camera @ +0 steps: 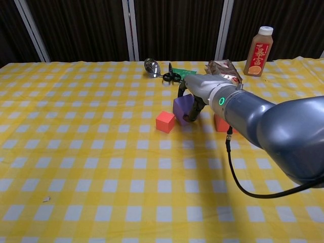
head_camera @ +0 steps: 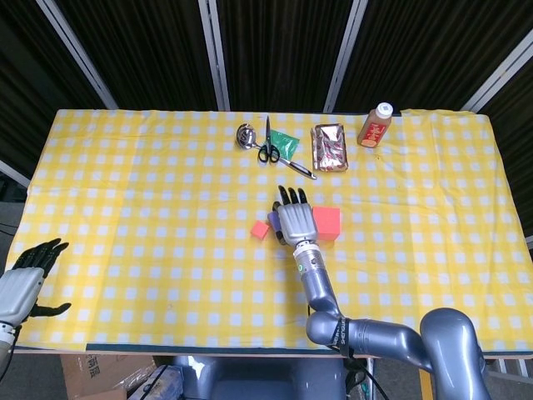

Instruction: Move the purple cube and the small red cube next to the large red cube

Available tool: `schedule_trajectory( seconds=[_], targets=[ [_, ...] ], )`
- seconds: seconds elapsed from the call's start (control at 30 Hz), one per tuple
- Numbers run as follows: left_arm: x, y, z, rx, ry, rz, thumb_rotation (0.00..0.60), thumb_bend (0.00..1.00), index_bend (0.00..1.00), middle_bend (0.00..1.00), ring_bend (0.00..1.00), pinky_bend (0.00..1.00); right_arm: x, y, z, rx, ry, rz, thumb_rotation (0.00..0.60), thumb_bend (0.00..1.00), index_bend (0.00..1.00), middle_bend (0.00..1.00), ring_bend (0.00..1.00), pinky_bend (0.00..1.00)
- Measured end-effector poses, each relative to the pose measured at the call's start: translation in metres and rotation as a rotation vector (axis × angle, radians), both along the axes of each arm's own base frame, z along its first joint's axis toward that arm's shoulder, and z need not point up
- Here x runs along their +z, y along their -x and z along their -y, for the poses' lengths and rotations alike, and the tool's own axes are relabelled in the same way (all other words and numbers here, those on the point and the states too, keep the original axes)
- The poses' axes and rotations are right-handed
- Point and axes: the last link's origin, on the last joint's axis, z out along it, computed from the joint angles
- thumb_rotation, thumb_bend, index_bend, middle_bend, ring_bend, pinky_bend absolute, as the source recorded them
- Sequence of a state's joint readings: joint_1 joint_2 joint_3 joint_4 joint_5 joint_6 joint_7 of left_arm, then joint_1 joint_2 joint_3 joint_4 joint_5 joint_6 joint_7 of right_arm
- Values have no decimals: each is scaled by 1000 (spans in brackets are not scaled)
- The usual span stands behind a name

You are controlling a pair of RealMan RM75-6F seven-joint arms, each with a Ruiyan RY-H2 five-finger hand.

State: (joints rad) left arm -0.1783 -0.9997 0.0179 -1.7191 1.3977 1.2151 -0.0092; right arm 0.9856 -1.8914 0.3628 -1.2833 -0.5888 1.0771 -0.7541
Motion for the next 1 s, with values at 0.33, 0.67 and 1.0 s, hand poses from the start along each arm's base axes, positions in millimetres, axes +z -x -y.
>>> schedule_trajectory(
  seconds=[0.33, 0.67, 1.0],
  targets=[
    [0, -1, 1, -5, 2, -6, 600, 41, 0, 0, 0, 55, 9, 3, -5, -22, 12, -41, 600, 419, 453, 50, 0, 0],
    [-1, -1, 2, -7, 6, -7, 600, 41, 0, 0, 0, 55, 12, 12, -8, -58, 9, -67, 600, 419, 453, 50, 0, 0],
    [-1, -1, 2, -6, 12, -8, 600, 41, 0, 0, 0, 55, 9, 16, -7, -91, 6, -69, 600, 418, 453, 50, 0, 0]
  ],
)
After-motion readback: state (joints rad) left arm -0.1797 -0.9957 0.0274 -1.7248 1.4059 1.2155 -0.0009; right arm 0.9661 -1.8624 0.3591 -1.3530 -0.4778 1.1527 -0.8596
